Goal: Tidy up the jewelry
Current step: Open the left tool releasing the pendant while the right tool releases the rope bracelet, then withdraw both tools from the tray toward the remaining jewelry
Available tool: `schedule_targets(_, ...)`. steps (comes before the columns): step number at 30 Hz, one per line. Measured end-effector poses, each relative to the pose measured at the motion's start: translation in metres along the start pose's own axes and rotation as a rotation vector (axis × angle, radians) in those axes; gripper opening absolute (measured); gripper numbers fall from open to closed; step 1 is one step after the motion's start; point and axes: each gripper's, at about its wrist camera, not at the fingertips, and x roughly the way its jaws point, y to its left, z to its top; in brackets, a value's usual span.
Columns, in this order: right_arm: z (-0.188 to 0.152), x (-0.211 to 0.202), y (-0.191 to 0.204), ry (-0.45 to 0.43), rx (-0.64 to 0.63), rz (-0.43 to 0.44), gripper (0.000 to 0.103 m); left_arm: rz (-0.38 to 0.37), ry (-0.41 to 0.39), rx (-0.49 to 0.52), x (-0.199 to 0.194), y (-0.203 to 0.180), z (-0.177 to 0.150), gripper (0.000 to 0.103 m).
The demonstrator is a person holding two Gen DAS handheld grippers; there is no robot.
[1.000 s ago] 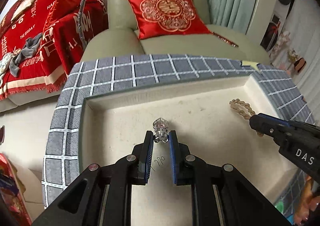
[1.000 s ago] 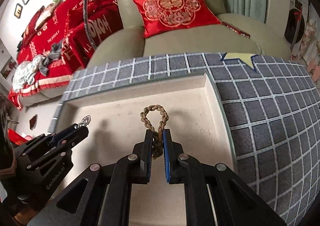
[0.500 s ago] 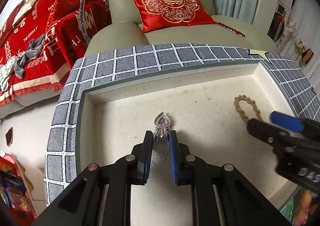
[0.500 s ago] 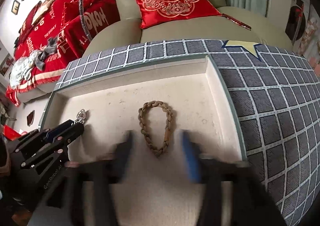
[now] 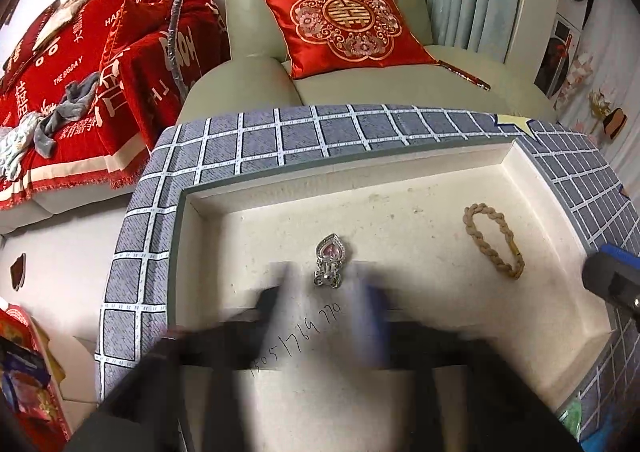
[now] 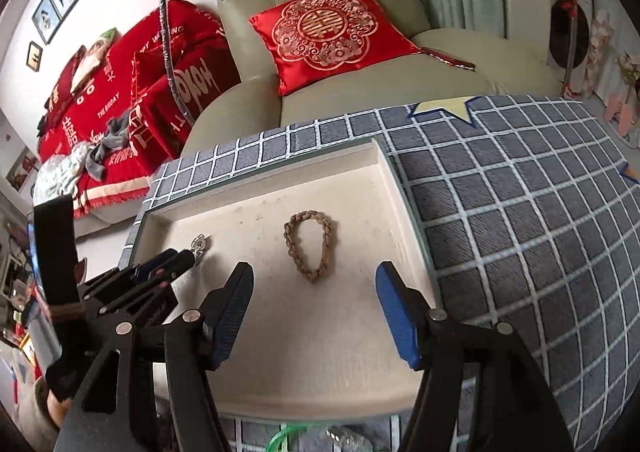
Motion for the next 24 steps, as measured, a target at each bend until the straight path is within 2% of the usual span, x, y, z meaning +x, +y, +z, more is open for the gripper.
schedule_targets(1,-0.001,-0.003,0.000,-0.003,0.002,-0.001,0.067,0.012,-0.026,-0.009,-0.005,0.001,0.000,0.103)
schedule_targets(2,-0.003,-0.006,-0.001,-0.005,0.003,-0.001,0.067,0.017,-0.062,-0.004,-0.012,0.000,0.000,0.103)
schedule_targets(5,-0.007,-0.013,-0.002,-0.006,0.008,-0.002,0.067,0.001,-0.059,0.024,-0.020,-0.004,0.001,0.103)
schedule_targets(8,-0.011,-0.021,-0.001,-0.008,0.010,0.012,0.069,-0.001,-0.094,0.033,-0.035,-0.005,-0.001,0.103)
schedule_targets(10,-0.014,-0.027,0.002,-0.012,0.004,0.023,0.082,-0.002,-0.124,0.048,-0.048,-0.005,-0.005,0.103)
schedule_targets(12,-0.020,-0.037,0.004,-0.029,0.002,0.035,0.083,-0.006,-0.146,0.059,-0.062,-0.004,-0.011,0.103)
schedule_targets(15,-0.025,-0.052,0.006,-0.049,0.011,0.050,0.083,-0.048,-0.147,0.046,-0.080,0.003,-0.021,0.103)
schedule_targets(18,-0.032,-0.068,0.008,-0.076,0.021,0.075,0.103,-0.092,-0.137,0.021,-0.093,0.012,-0.032,0.103)
schedule_targets(21,-0.041,-0.090,0.012,-0.135,0.022,0.081,0.103,-0.092,-0.126,0.023,-0.105,0.019,-0.047,0.103)
schedule_targets(24,-0.048,-0.108,0.016,-0.168,0.012,0.077,0.103,-0.062,-0.128,0.027,-0.120,0.025,-0.066,0.103)
